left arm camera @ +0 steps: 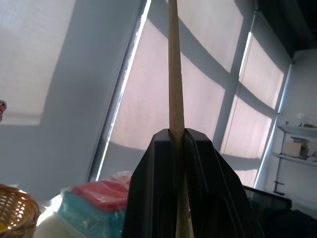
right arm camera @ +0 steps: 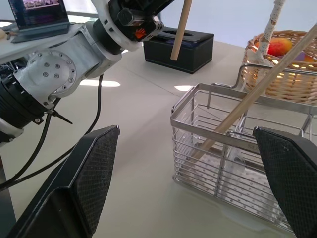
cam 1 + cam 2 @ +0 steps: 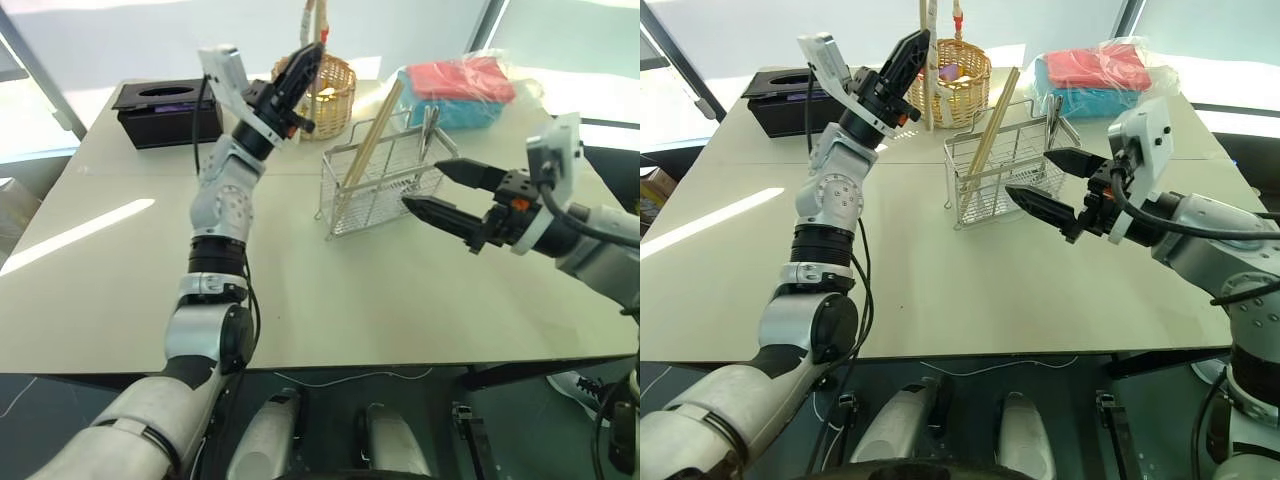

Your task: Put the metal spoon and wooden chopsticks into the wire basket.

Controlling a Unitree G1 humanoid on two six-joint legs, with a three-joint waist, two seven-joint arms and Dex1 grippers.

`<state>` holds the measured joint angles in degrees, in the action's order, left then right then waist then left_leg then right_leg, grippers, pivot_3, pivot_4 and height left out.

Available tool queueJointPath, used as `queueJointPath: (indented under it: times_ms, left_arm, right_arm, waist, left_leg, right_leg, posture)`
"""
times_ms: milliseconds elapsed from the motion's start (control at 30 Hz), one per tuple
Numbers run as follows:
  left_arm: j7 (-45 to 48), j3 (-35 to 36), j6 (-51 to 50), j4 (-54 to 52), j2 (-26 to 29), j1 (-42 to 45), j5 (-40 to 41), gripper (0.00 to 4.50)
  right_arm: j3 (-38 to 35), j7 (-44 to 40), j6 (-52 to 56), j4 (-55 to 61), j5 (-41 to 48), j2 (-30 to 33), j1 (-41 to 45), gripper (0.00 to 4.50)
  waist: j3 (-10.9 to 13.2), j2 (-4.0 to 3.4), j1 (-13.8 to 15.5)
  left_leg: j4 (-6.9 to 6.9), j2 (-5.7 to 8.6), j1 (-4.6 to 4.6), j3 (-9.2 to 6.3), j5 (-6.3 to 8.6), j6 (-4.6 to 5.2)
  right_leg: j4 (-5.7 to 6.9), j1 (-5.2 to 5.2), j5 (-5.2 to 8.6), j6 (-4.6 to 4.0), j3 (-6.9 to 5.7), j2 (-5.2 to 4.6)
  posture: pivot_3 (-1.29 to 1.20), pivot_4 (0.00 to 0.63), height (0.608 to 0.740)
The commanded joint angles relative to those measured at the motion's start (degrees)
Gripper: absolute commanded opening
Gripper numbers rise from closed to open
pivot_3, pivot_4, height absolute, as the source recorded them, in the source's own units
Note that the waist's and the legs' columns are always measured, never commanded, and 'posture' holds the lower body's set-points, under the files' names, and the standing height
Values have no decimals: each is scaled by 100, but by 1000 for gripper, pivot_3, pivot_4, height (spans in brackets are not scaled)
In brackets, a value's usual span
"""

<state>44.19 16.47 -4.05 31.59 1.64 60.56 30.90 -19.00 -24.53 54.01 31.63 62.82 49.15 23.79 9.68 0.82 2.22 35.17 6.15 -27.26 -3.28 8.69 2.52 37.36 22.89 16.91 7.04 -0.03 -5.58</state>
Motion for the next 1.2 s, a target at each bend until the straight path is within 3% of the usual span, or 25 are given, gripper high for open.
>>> queueJointPath:
  times_ms: [33, 333, 733, 867, 1033, 1067, 1200]
  left_arm:
    - [154, -105, 51, -118, -190, 182, 206, 76]
    - [137, -570, 517, 121, -639, -81, -277, 76]
    - [-97, -727, 1245, 647, -719, -383, -735, 76]
    - [-113, -740, 1232, 656, -731, -420, -744, 1685]
    - [-196, -748, 1249, 582, -715, -450, -791, 4181]
    - [-247, -744, 1260, 577, -702, -439, -815, 4459]
    - [-675, -687, 1131, 380, -600, -316, -893, 4459]
  right_arm:
    - [-302, 86, -81, 245, 94, 78, -85, 4500]
    - [-338, 241, -129, 409, 23, 64, -436, 4500]
    - [-267, 342, -234, 328, 32, -8, -285, 4500]
    - [-247, 349, -260, 296, 24, -18, -244, 4500]
    - [-227, 324, -286, 251, 0, -23, -233, 4500]
    - [-219, 314, -293, 239, -7, -27, -238, 4500]
    - [-187, 285, -336, 168, -83, -73, -276, 4500]
  waist:
    - [0, 0, 0]
    - [0, -1, 5]
    - [-1, -1, 12]
    - [-1, -1, 8]
    - [-1, -1, 8]
    - [-1, -1, 8]
    - [-1, -1, 3]
  left_leg:
    - [0, 0, 0, 0, 0, 0]
    - [4, 1, 1, -2, 0, 1]
    - [6, 1, 2, -2, 0, 2]
    - [6, 1, 2, -2, 0, 2]
    - [5, 1, 2, -2, 0, 2]
    - [6, 1, 2, -2, 0, 2]
    - [6, 1, 2, -2, 0, 2]
  right_leg:
    - [0, 0, 0, 0, 0, 0]
    - [0, -5, -1, 1, -1, 0]
    - [0, -7, -1, 1, -2, 0]
    - [0, -6, -1, 1, -2, 1]
    - [0, -7, -1, 2, -2, 1]
    - [0, -7, -1, 1, -2, 1]
    - [1, -6, -1, 2, -2, 1]
  posture:
    - [0, 150, 740]
    - [0, 150, 740]
    - [0, 150, 740]
    - [0, 150, 740]
    - [0, 150, 740]
    - [0, 150, 740]
    - [0, 150, 740]
